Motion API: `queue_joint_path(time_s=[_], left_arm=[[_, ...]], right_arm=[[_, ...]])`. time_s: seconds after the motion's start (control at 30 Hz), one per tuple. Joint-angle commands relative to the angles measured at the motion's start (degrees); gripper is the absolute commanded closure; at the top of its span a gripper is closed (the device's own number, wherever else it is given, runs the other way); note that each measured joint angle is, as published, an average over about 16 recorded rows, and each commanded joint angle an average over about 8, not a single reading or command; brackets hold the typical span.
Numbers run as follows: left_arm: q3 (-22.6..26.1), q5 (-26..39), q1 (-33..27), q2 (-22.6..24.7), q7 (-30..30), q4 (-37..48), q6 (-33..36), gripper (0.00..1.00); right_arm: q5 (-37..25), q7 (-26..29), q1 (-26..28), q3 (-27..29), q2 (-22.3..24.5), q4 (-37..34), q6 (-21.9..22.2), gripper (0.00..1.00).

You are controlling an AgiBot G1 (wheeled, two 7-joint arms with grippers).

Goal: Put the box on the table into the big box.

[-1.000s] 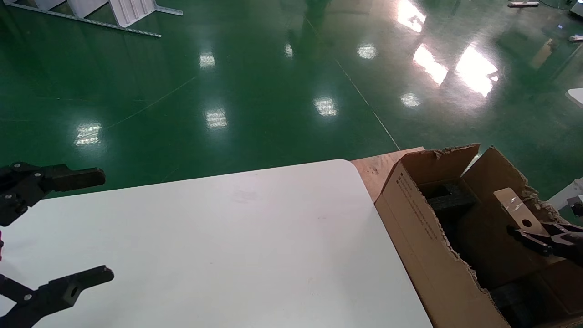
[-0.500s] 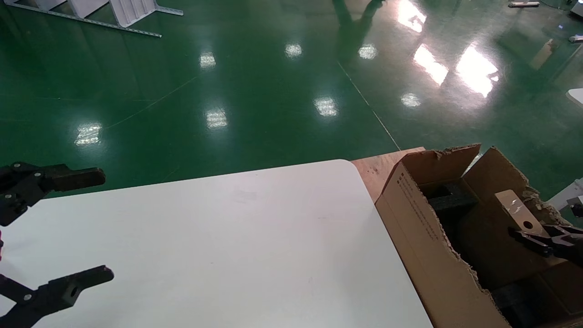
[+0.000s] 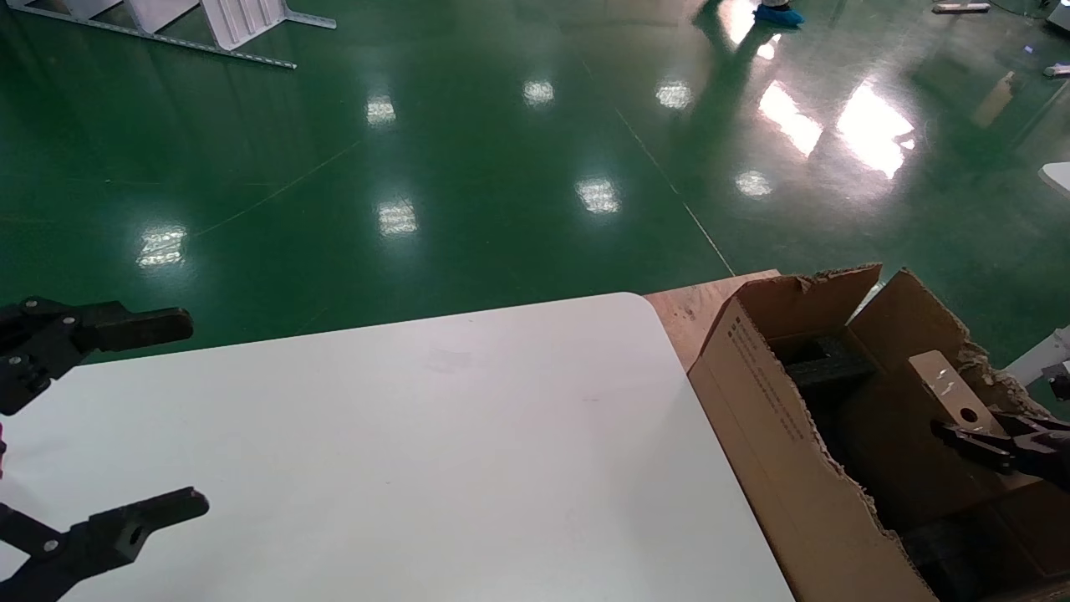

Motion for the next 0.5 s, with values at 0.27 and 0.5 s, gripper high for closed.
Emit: queue_joint_path(time_s=[0.27,0.5], left_arm=[[0.0,0.0,0.0,0.0,0.0,0.0,0.0,0.00],[0.0,0.0,0.0,0.0,0.0,0.0,0.0,0.00]], right_arm=[[0.0,0.0,0.0,0.0,0.0,0.0,0.0,0.00],[0.1,-0.1,0.0,0.1,0.0,0.0,-0.1,0.00]])
